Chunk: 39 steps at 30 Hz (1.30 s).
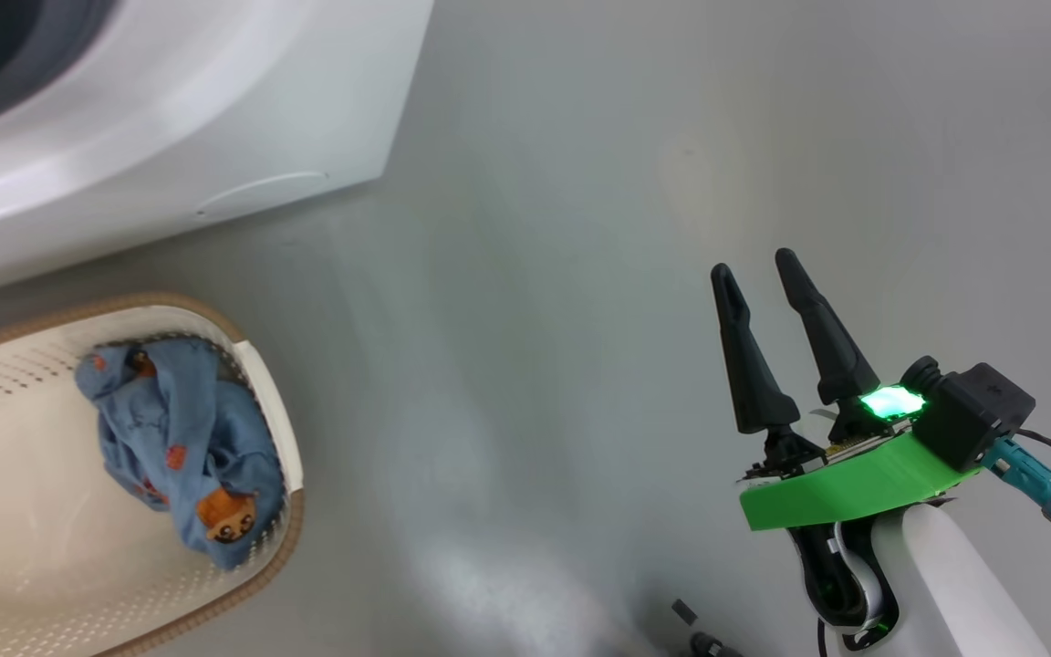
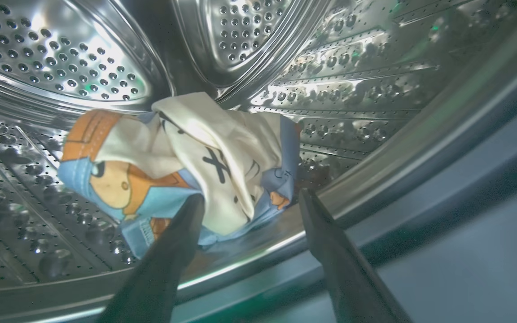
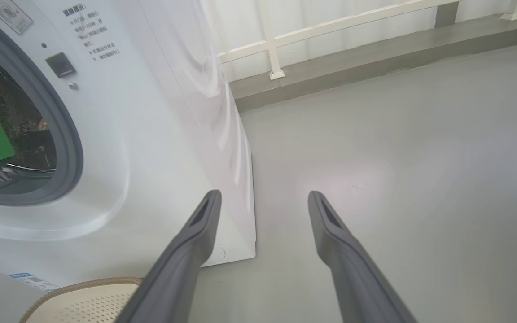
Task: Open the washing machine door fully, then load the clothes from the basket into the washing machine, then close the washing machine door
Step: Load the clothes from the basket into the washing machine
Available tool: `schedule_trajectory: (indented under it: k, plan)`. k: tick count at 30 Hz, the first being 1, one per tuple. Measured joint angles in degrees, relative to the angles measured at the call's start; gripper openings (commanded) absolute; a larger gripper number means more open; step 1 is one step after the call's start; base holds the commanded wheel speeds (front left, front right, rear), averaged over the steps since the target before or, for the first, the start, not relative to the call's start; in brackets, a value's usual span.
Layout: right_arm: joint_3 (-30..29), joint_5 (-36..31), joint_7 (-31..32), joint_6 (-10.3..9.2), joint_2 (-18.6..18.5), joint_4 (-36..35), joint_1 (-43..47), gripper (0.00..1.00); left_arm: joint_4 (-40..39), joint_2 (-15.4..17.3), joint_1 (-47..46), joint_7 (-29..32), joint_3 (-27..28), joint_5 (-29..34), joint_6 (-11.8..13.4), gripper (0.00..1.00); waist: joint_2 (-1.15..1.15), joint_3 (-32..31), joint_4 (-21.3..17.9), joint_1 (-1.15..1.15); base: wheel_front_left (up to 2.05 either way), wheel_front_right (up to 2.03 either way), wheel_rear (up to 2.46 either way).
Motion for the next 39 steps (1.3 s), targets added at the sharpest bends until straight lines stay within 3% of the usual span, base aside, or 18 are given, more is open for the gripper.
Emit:
schedule_trajectory:
  k: [9,23,30,39]
  plan:
    - [-1.32,-1.46,0.00,0.00,-0.05,2.49,-0.01,1.00,1.36,-4.53,7.85,-11.70,0.29,-0.93,-0.04,1.00,0.00,-5.08,2.80,0.00,0.00,0.00,0.00]
    - [-3.08,-2.09,0.00,0.00,-0.16,5.08,0.11,1.00,0.92,-7.03,16.31,-15.24,1.44,-1.98,-0.51,1.00,0.00,-12.22,6.44,0.00,0.00,0.00,0.00]
    - [-3.46,-2.53,0.00,0.00,-0.18,6.11,0.27,1.00,-6.39,-7.54,24.09,-15.41,4.49,-0.27,1.14,1.00,0.00,-15.69,8.90,0.00,0.00,0.00,0.00]
    - [-4.70,-3.54,0.00,0.00,-0.29,7.60,2.27,1.00,-19.08,-7.47,38.44,-15.66,13.76,4.10,3.98,1.00,0.00,-20.97,11.50,0.00,0.00,0.00,0.00]
